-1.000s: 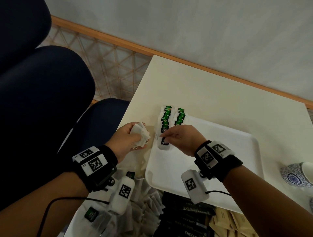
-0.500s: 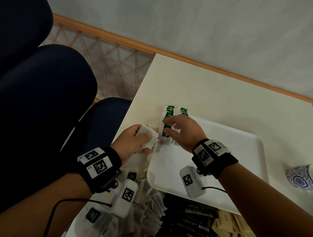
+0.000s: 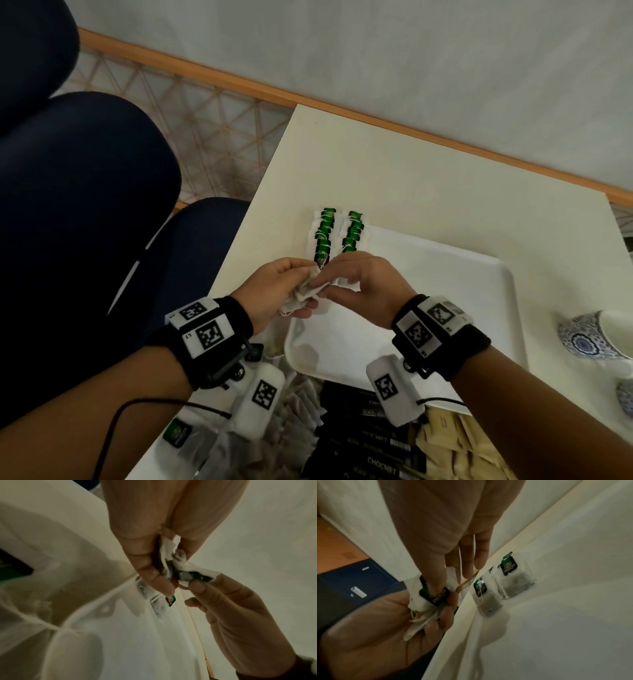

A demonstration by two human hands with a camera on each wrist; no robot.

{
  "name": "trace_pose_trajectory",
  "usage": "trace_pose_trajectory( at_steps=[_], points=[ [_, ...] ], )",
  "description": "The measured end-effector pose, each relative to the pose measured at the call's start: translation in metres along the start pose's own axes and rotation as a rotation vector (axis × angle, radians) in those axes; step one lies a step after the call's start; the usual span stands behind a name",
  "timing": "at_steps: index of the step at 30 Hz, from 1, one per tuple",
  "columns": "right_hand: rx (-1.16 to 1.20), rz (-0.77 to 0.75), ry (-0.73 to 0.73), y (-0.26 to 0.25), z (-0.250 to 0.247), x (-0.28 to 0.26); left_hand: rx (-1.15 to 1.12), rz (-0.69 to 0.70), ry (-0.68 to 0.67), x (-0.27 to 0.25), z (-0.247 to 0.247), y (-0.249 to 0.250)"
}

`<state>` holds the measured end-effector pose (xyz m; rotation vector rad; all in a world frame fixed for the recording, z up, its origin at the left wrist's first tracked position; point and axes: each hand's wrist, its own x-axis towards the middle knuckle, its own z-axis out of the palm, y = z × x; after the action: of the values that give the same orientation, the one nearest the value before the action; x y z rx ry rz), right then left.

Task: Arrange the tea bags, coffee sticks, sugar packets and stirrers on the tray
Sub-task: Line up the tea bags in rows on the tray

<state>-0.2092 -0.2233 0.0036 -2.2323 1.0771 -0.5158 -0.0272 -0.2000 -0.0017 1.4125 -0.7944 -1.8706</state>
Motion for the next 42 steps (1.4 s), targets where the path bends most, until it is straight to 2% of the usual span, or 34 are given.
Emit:
trace_pose_trajectory(
  at_steps=[6, 14, 16, 18, 21, 24, 29, 34, 42],
  points=[
    [0.05, 0.091, -0.073, 0.005, -0.004, -0.007, 0.011, -0.013, 0.047, 0.001, -0.002, -0.005],
    [0.202, 0.189, -0.048, -0.001, -0.005, -0.012, -0.097, -0.011, 0.065, -0.001, -0.007, -0.004],
    [0.253, 0.232, -0.004, -0.001, -0.009, -0.014, -0.085, 0.012, 0.092, -0.001, -0.011, -0.004],
    [0.265, 0.284, -0.023, 0.0, -0.012, -0.017, -0.057, 0.039, 0.127, -0.001, -0.017, -0.006],
    [0.161, 0.34, -0.117, 0.001, -0.013, -0.024, -0.059, 0.062, 0.169, 0.0, -0.026, -0.007],
    [-0.018, 0.37, -0.12, 0.007, -0.011, -0.026, -0.064, 0.083, 0.194, 0.002, -0.03, -0.005],
    [-0.058, 0.473, -0.184, 0.007, -0.011, -0.02, -0.061, 0.09, 0.179, 0.004, -0.027, -0.005],
    [-0.254, 0.536, -0.173, 0.014, -0.017, -0.001, -0.073, 0.078, 0.15, 0.006, -0.02, -0.004],
    [-0.212, 0.569, -0.08, 0.026, -0.02, 0.009, -0.073, 0.017, 0.132, 0.009, -0.007, -0.003]
  ],
)
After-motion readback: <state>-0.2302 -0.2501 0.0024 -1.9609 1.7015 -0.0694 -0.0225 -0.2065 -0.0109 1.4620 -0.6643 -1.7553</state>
